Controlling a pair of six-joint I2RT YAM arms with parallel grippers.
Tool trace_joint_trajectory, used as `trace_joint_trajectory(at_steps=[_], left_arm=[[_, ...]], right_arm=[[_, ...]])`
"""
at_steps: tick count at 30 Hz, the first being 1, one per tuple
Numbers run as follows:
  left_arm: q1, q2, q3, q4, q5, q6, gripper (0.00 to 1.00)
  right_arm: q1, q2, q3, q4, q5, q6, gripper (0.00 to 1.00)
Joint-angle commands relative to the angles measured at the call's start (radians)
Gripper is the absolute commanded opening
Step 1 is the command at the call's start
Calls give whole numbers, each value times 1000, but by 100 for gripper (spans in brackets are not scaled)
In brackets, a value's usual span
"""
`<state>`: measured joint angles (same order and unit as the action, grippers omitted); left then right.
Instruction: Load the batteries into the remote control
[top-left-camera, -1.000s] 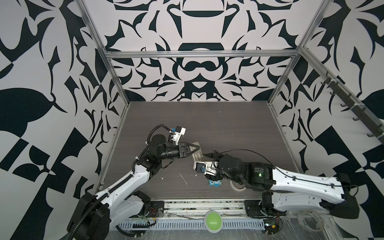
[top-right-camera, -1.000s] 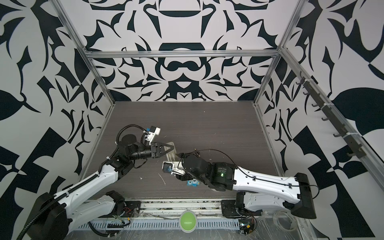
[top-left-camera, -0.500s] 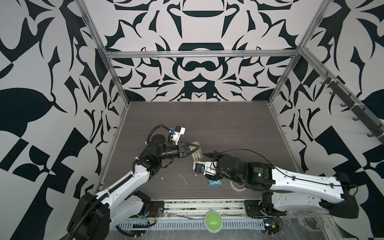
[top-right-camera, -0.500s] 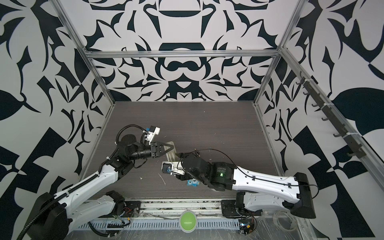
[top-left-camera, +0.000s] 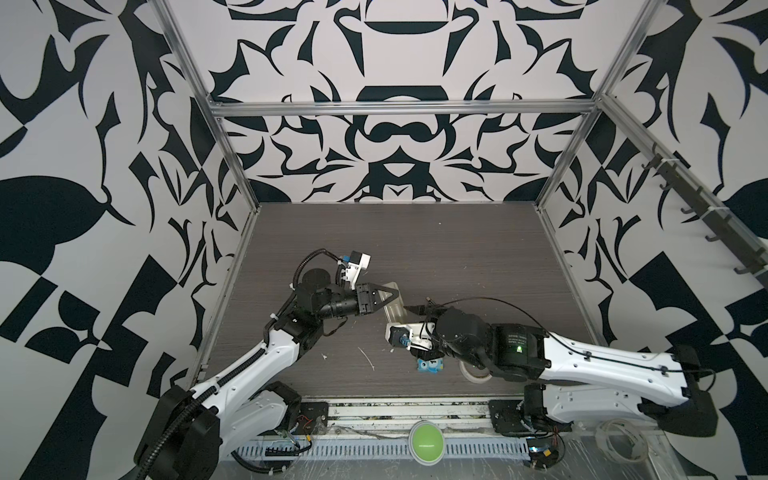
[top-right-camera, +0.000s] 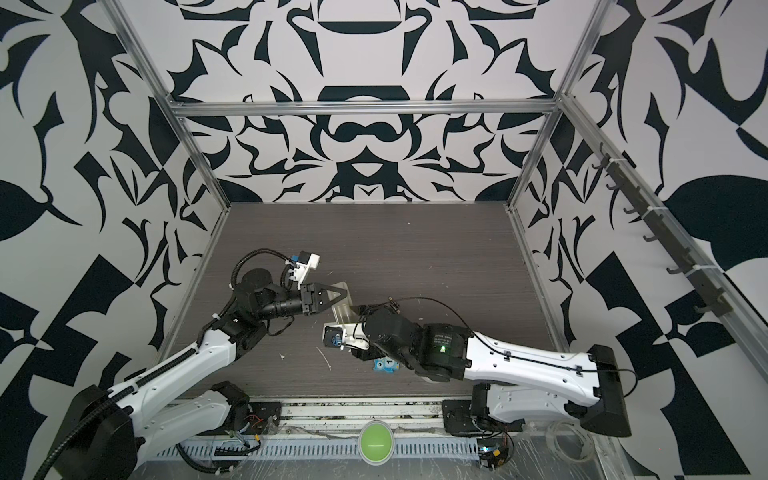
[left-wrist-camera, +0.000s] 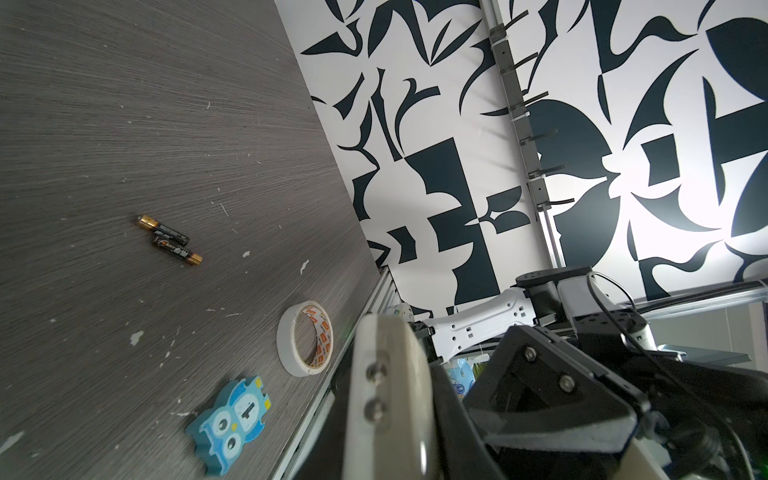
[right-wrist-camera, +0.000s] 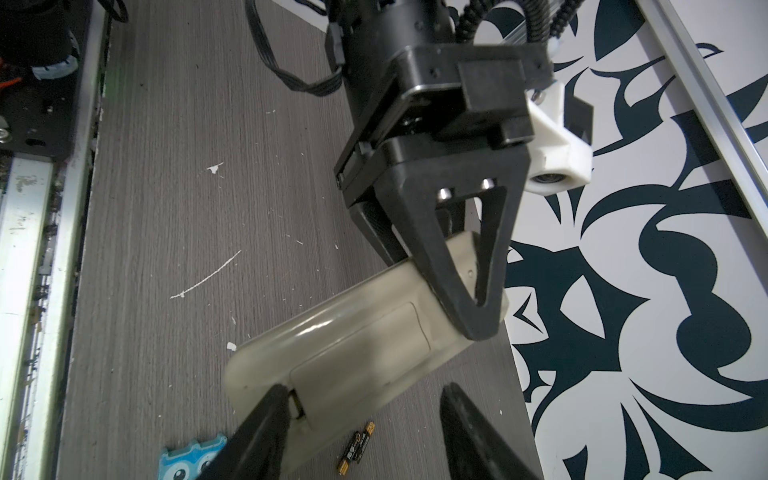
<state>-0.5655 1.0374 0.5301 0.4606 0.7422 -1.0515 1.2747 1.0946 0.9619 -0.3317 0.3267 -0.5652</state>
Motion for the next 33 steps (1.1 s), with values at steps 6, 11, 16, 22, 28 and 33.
trace_joint_trajectory(at_steps=[6, 11, 16, 22, 28, 33], left_arm=[[-20, -12, 1, 41, 94, -42, 0], [-20, -11, 1, 40, 95, -42, 0], [-20, -14, -4, 40, 92, -42, 0], [-20, -14, -5, 35, 87, -41, 0], [-20, -17, -9, 24, 81, -36, 0], [-19, -28, -10, 10, 79, -31, 0]], right_arm=[[-11, -1, 40, 131, 70, -11, 61], [-11, -4, 37, 150, 66, -12, 60], [-9, -16, 31, 167, 61, -16, 60], [-9, -25, 24, 178, 62, -21, 60], [-9, -44, 16, 173, 38, -21, 60], [-9, -89, 19, 88, -61, 9, 60]])
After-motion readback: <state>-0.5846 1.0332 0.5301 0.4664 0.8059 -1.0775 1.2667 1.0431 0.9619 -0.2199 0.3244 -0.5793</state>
